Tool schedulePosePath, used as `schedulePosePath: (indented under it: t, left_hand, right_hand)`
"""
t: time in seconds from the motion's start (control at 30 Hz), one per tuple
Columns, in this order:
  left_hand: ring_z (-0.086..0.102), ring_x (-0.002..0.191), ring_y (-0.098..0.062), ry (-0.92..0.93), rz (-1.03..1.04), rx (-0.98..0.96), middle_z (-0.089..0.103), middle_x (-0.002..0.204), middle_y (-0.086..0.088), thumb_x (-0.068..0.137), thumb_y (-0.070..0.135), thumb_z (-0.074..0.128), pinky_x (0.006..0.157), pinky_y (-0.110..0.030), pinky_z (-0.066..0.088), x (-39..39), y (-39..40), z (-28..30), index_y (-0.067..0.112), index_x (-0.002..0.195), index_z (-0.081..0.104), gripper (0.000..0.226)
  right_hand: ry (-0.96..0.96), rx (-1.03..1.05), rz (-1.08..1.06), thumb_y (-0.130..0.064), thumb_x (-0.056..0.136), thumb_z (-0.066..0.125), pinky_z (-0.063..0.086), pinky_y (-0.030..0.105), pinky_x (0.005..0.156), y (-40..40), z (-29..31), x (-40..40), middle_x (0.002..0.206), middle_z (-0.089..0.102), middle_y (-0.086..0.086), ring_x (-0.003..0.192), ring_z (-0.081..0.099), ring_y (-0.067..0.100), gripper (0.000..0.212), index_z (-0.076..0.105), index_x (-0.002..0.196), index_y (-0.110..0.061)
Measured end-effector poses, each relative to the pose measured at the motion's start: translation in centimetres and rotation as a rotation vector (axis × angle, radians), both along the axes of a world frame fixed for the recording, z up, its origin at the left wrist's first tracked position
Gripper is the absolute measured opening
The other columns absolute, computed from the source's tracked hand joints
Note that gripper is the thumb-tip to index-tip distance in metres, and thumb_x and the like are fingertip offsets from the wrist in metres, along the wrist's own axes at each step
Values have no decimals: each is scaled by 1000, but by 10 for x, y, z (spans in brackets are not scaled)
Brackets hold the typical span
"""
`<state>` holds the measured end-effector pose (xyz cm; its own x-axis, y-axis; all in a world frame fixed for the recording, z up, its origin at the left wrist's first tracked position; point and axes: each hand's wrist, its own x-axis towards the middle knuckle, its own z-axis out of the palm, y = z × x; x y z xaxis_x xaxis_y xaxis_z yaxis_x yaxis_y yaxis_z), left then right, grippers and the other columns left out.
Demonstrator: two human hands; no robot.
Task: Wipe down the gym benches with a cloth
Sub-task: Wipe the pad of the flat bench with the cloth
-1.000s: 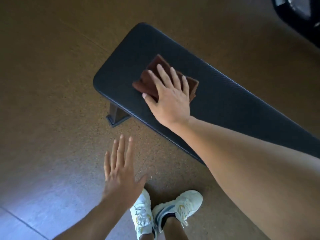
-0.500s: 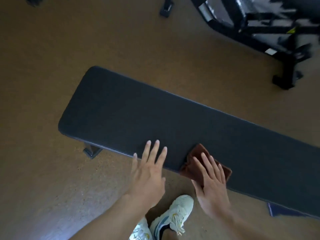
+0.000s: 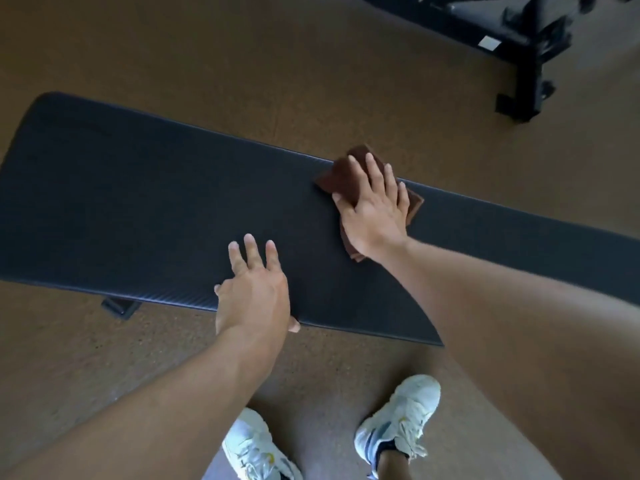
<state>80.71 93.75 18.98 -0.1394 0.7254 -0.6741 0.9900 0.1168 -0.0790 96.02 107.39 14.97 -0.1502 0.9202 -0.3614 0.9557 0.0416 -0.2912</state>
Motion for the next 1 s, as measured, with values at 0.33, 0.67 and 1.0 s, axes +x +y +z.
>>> schedulePosePath:
  t: [0.33, 0.67, 1.0]
  left_hand:
    - [12, 156, -44, 131, -19, -7, 5, 169, -26, 79, 60, 79, 93, -37, 54, 15, 4, 1, 5, 162, -2, 128]
    - [-1, 159, -37, 105, 64, 5, -9, 170, -19, 73, 69, 77, 100, -41, 53, 21, -2, 10, 7, 160, -12, 139]
    - [-26, 155, -31, -80, -69, 117, -36, 165, -5, 78, 64, 75, 125, -60, 18, 83, -14, 15, 25, 152, -38, 141]
  right_hand:
    - [37, 123, 653, -42, 96, 56, 14, 55, 130, -146, 4, 66, 174, 21, -8, 162, 14, 28, 70, 33, 162, -38]
    - [3, 83, 334, -43, 108, 44, -1, 50, 132, 4, 4, 75, 176, 10, -10, 163, 3, 24, 61, 20, 165, -40]
    - [-35, 121, 673, -34, 88, 61, 11, 52, 130, -152, 7, 169, 175, 18, -6, 163, 11, 27, 82, 28, 164, -34]
